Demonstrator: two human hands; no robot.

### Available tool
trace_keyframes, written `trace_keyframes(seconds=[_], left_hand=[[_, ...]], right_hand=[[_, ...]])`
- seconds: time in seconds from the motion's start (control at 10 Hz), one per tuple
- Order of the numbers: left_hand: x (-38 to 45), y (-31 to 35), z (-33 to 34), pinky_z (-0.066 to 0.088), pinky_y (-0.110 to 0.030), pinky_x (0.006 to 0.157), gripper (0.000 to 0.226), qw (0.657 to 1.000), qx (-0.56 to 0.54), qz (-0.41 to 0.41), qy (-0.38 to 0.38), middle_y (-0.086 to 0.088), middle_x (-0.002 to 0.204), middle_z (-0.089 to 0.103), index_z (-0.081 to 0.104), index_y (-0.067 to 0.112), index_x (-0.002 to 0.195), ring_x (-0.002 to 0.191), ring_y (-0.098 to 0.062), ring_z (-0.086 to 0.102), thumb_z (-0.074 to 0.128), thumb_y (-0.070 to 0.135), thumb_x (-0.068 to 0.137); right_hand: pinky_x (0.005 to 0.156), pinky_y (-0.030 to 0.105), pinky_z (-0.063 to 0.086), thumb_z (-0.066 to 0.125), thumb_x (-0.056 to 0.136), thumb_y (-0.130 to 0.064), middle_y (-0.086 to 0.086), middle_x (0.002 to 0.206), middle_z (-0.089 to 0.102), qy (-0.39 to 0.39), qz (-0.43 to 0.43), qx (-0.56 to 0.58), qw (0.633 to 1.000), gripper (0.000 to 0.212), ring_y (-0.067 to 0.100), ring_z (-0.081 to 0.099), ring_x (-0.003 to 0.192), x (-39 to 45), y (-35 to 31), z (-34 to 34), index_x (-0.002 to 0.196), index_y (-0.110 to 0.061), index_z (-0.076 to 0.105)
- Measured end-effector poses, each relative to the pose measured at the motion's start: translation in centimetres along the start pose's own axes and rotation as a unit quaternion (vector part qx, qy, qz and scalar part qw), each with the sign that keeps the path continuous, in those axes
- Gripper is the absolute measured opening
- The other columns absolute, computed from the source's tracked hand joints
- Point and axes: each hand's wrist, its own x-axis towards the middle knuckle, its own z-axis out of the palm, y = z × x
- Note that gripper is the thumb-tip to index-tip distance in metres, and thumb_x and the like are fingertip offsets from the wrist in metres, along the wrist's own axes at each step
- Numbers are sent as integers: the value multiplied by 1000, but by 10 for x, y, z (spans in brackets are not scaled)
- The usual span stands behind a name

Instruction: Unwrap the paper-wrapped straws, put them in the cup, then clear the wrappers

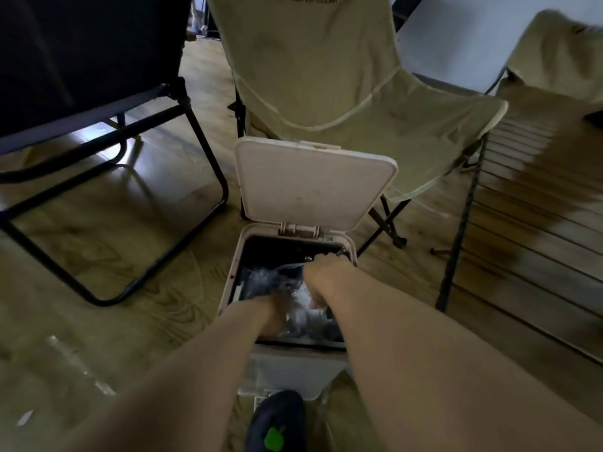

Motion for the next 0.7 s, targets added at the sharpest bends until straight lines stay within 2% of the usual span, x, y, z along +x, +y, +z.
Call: trace_keyframes(seconds=[0.1,0.2,0.3,0.4,0.5,0.6,0.7], left_hand=[[-10,0,-5,39,-38,105,58,999,15,12,-46,-12,146,39,13,17,152,124,-29,48,39,15,100],[-17,0,-15,39,-39,102,81,999,-34,0,-5,-18,147,36,-5,22,153,127,-33,46,52,14,96],[-24,6,-27,42,-42,99,91,999,-36,14,30,-21,143,42,-13,23,151,122,-35,50,57,12,93],[-41,14,-43,32,-41,109,83,997,7,44,59,-17,150,34,-11,15,151,133,-36,39,48,7,94],[-59,18,-59,19,-43,117,71,994,51,68,71,-14,157,21,-6,13,153,143,-40,16,37,3,97],[-82,21,-65,19,-47,117,68,990,74,75,92,-7,160,8,-1,20,153,147,-35,0,33,1,98],[-112,29,-74,26,-48,114,68,984,102,96,111,-8,159,13,2,23,154,146,-34,5,34,3,97]], right_hand=[[78,37,41,52,95,-9,18,117,53,-11,-21,6,1000,29,31,55,102,2,-4,-4,122,-1,51],[82,37,45,51,95,-12,13,114,57,-47,-26,13,998,29,27,55,92,0,-5,-3,122,-1,53],[81,36,46,55,93,-16,13,119,57,-40,-8,39,998,33,26,57,96,-3,-5,-9,124,-3,51],[79,39,48,52,91,-11,14,112,59,57,20,80,995,9,30,58,95,-15,-2,-23,97,-5,54],[74,37,48,52,88,-8,14,99,60,117,24,100,988,6,32,58,90,-37,5,-36,84,-5,50],[71,36,45,50,88,-8,17,104,61,162,6,92,982,4,31,57,88,-70,14,-44,85,-8,47],[78,38,44,47,89,-9,14,107,59,173,1,82,982,6,29,54,92,-110,22,-49,94,-10,51]])
